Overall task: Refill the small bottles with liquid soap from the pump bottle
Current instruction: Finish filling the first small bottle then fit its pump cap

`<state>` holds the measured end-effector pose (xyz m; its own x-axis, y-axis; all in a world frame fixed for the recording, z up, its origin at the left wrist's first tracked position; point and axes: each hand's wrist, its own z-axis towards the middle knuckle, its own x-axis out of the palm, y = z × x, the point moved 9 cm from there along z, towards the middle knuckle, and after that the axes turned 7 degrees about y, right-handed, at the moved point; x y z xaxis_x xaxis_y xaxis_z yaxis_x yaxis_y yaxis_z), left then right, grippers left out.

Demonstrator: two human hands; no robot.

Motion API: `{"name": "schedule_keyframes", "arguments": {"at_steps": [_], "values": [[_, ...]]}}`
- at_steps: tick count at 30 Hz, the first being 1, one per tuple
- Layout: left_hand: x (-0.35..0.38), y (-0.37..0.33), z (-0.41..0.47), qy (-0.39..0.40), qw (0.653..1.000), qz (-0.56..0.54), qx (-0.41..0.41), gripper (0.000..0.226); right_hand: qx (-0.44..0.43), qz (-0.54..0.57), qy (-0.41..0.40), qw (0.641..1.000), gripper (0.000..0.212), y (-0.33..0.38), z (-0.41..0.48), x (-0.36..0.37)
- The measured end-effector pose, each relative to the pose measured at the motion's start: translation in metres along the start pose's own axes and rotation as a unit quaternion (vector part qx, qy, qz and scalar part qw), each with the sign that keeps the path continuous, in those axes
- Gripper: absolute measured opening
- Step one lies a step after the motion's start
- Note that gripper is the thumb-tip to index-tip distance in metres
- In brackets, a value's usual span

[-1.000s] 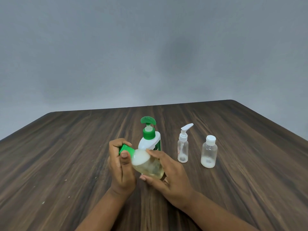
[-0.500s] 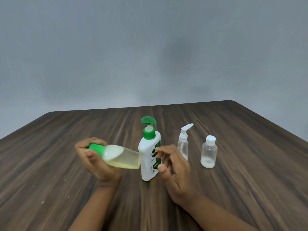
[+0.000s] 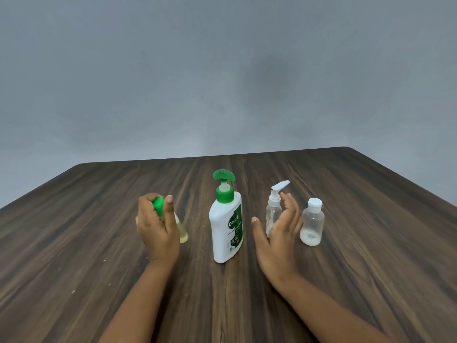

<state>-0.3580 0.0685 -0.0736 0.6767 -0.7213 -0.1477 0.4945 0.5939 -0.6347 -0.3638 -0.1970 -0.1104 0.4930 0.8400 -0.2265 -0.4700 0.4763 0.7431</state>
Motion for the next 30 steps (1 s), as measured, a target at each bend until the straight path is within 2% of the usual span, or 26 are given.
{"name": "schedule_keyframes", "arguments": {"at_steps": [5,8,10,14,16,20,23,26,28,30], "values": [[0.005,0.015,0.002,0.027,0.999,0.037,-0.026,0.030,0.085,0.007,0.024,0.996,0.065,-0.024,0.005,0.005],[0.010,0.024,0.001,0.041,0.997,0.040,-0.050,0.038,0.112,0.009,0.029,0.993,0.061,-0.035,0.008,0.007],[0.012,0.023,-0.001,0.045,0.997,0.038,-0.054,0.039,0.126,0.004,0.036,0.991,0.052,-0.041,0.010,0.008],[0.014,0.022,-0.004,0.052,0.995,0.040,-0.070,0.033,0.133,0.006,0.052,0.990,0.019,-0.048,0.011,0.009],[0.015,0.021,-0.006,0.053,0.995,0.031,-0.080,0.038,0.127,0.025,0.039,0.991,0.015,-0.045,0.010,0.006],[0.019,0.018,-0.009,0.063,0.994,0.027,-0.081,0.044,0.064,0.100,-0.007,0.993,0.033,-0.019,0.005,-0.005],[0.020,0.020,-0.010,0.069,0.994,0.030,-0.084,0.047,-0.040,0.148,0.001,0.988,0.025,0.017,-0.001,-0.012],[0.016,0.016,-0.009,0.046,0.996,0.028,-0.073,0.058,-0.109,0.150,0.048,0.982,0.020,0.041,-0.009,-0.009],[0.004,0.000,-0.007,-0.009,1.000,0.000,-0.029,0.056,-0.131,0.147,0.100,0.975,0.023,0.047,-0.014,-0.002],[-0.013,-0.024,-0.009,-0.074,0.993,-0.058,0.070,0.040,-0.139,0.129,0.153,0.970,0.026,0.049,-0.017,0.008]]}}
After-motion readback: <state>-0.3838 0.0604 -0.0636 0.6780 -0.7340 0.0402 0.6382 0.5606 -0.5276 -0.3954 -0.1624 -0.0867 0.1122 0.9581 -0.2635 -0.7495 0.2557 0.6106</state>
